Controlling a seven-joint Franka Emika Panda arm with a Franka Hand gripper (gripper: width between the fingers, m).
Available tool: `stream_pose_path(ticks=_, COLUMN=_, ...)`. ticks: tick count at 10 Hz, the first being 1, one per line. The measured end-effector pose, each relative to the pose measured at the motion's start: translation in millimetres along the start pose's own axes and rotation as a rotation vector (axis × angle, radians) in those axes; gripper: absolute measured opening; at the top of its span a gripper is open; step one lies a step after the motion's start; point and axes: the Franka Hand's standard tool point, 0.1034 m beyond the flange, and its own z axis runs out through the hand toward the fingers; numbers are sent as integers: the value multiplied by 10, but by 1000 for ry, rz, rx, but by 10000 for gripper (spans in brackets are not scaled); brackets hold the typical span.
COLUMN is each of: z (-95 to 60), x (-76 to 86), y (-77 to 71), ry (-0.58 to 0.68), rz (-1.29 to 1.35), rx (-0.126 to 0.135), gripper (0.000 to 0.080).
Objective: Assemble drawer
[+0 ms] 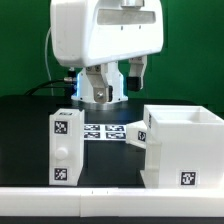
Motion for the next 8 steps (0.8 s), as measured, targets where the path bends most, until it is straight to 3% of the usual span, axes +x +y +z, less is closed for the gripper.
stream_pose_path(ticks=3, z=14, x=-425, y=218, ry=-12, rz=537, rx=87, gripper=648)
stream_pose_path(ticks=4, z=-17, x=-411, y=223, ry=-36, rz=619, rx=107, gripper=648)
stream_pose_path(ticks=7, z=-8, x=-378, y=218, ry=-34, rz=806, rx=110, gripper=648)
stream_pose_path(ticks=8, z=-34, x=-415, y=222, ry=-17, rz=880, rx=163, gripper=648)
